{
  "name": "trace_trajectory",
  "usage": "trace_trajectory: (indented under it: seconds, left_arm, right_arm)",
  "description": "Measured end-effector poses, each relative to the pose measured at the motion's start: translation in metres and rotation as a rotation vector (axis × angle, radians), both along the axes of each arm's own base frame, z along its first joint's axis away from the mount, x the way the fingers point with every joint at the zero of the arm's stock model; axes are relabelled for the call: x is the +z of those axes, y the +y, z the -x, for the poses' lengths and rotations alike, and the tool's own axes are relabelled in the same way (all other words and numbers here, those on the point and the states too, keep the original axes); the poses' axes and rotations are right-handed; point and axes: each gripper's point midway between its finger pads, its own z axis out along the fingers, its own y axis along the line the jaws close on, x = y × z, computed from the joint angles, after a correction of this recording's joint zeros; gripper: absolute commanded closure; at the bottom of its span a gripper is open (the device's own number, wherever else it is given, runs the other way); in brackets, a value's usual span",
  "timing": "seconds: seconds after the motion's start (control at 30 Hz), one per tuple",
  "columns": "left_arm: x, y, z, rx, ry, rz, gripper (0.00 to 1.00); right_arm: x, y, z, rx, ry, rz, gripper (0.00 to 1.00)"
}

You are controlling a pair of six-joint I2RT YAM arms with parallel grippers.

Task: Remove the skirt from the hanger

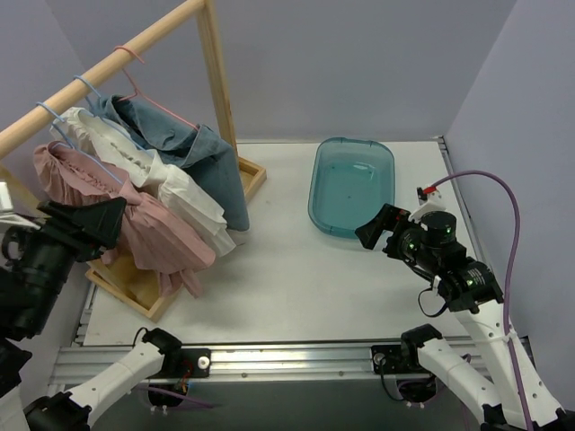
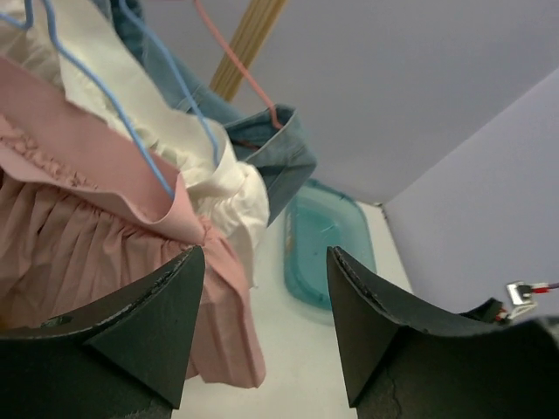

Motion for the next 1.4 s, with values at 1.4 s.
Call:
trace_trajectory:
  seconds: [1.4]
  left_arm:
    - [-0.118, 0.004, -0.081, 0.356, 0.377, -0.046, 0.41]
  right_arm:
    - [0.002, -0.008, 0.019, -0.015, -0.029, -0.016, 0.00]
